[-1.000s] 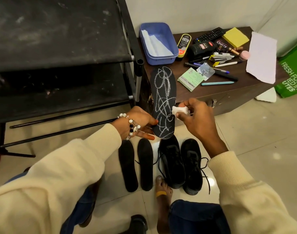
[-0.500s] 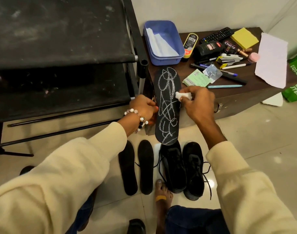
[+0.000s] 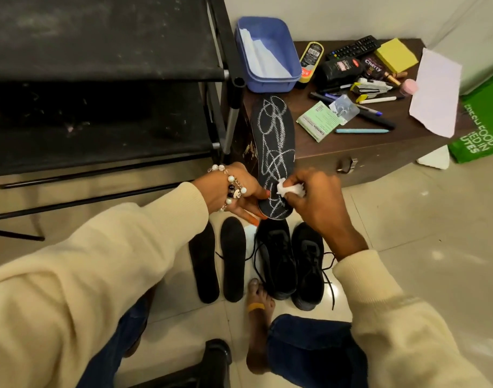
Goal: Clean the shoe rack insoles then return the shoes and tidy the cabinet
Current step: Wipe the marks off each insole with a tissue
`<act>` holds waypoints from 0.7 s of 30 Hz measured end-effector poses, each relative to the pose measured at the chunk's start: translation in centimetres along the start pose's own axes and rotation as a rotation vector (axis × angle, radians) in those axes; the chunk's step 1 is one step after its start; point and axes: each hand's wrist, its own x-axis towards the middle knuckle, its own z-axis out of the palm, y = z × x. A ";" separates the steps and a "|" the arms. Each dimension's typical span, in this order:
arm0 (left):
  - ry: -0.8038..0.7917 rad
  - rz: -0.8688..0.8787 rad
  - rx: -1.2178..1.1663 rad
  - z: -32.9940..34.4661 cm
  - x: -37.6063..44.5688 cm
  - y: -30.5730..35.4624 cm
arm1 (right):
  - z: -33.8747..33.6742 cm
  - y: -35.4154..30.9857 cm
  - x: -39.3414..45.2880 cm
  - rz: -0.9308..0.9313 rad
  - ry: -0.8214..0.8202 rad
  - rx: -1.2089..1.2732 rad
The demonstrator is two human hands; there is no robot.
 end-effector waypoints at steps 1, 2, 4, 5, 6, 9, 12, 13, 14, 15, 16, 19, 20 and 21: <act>0.018 0.017 -0.020 0.3 0.0 -0.1 | 0.3 -0.1 -0.6 -0.011 -0.008 -0.032; 0.036 0.030 -0.039 0.5 0.2 -0.2 | 0.6 -0.1 -1.1 -0.023 -0.017 -0.069; 0.065 0.048 -0.075 0.8 0.3 -0.4 | 1.1 -0.3 -2.0 -0.042 -0.026 -0.118; 0.078 0.054 -0.094 1.0 0.3 -0.5 | 1.3 -0.4 -2.4 -0.053 -0.019 -0.123; 0.093 0.061 -0.115 1.1 0.3 -0.6 | 1.4 -0.5 -2.8 -0.068 -0.008 -0.117; 0.125 0.090 -0.175 1.1 0.3 -1.2 | 1.6 -0.7 -3.8 -0.123 -0.028 -0.096; 0.108 0.126 -0.242 0.9 0.2 -1.8 | 1.2 0.1 -3.8 -0.110 -0.050 -0.165; 0.097 0.133 -0.277 0.9 0.3 -2.0 | 1.1 0.4 -3.7 -0.080 -0.042 -0.189; 0.086 0.136 -0.313 0.9 0.3 -2.3 | 1.1 0.7 -3.6 -0.048 -0.030 -0.207; 0.079 0.134 -0.343 0.9 0.3 -2.4 | 1.1 0.7 -3.6 -0.028 -0.021 -0.214; 0.081 0.130 -0.365 1.0 0.3 -2.5 | 1.3 0.3 -3.7 -0.032 -0.021 -0.209; 0.125 0.124 -0.366 1.1 0.8 -2.6 | 2.2 -1.1 -4.0 -0.144 -0.091 -0.194; 0.139 0.120 -0.361 1.1 0.9 -2.6 | 2.3 -1.2 -4.0 -0.172 -0.117 -0.208; 0.142 0.114 -0.364 1.1 0.9 -2.6 | 2.2 -1.1 -3.8 -0.177 -0.127 -0.217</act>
